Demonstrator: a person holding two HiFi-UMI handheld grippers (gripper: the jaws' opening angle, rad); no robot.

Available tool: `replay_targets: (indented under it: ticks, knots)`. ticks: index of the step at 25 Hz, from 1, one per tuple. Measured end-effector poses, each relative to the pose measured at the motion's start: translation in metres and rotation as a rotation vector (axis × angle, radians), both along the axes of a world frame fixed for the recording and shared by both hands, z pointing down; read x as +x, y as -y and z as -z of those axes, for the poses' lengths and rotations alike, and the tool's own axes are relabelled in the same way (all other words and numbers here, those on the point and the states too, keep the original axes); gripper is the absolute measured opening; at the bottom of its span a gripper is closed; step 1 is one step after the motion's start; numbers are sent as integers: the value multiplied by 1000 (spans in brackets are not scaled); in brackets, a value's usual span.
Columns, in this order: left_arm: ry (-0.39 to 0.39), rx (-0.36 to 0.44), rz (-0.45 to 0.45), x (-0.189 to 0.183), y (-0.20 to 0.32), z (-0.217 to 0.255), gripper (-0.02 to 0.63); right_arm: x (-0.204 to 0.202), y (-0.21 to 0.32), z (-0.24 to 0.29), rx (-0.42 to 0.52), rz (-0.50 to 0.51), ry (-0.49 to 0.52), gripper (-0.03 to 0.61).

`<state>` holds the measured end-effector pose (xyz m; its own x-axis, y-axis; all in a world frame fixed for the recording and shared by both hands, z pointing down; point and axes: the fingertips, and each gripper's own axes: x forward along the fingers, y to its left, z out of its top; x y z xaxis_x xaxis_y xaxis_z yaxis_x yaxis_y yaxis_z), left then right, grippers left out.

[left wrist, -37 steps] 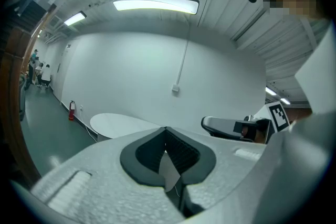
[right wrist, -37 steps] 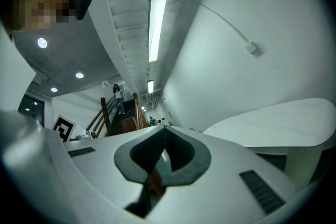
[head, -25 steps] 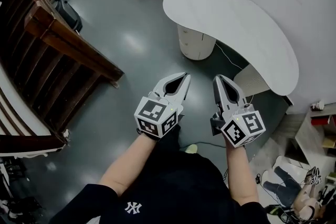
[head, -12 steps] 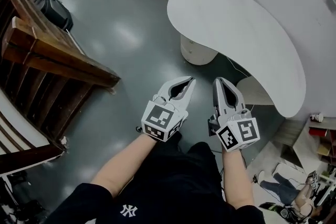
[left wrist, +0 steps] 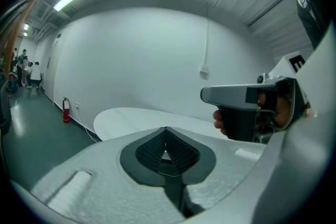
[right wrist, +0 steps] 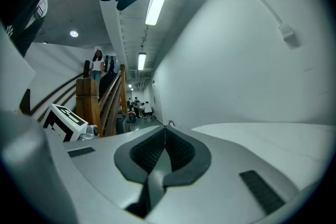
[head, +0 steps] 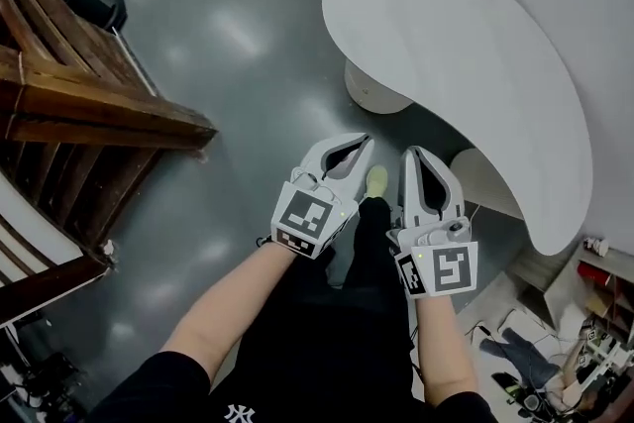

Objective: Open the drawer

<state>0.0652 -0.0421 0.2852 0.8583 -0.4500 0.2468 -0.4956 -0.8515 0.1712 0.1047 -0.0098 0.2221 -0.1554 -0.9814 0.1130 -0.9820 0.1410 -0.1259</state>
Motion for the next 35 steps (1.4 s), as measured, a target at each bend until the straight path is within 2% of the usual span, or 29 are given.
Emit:
replay_targets:
  ticks: [6,9,14,19,25,30,35]
  knots:
    - [33,-20,39,21,54,-63,6,16,56,-49,-16,68,-14,15]
    - [30,-37,59,28,72,-91,6,22,76,-72,-28,97,-20,15]
    - [10,-21,64,48,98,-159,6,23,94,-129,-15,155,-60,15]
    - [5,-6,61,58,125,-232,6,23,111,-195,-21,134,-39,15]
    - [19,6,61,64,156,-298,9,23,130,-246,-19,126,-47,15]
    - [25,-3,70,80,180,-324,96,27,136,-259,-10,122,-35,15]
    - [53,32,74,98,193,-343,131,32,135,-269,-15,129,-30,15]
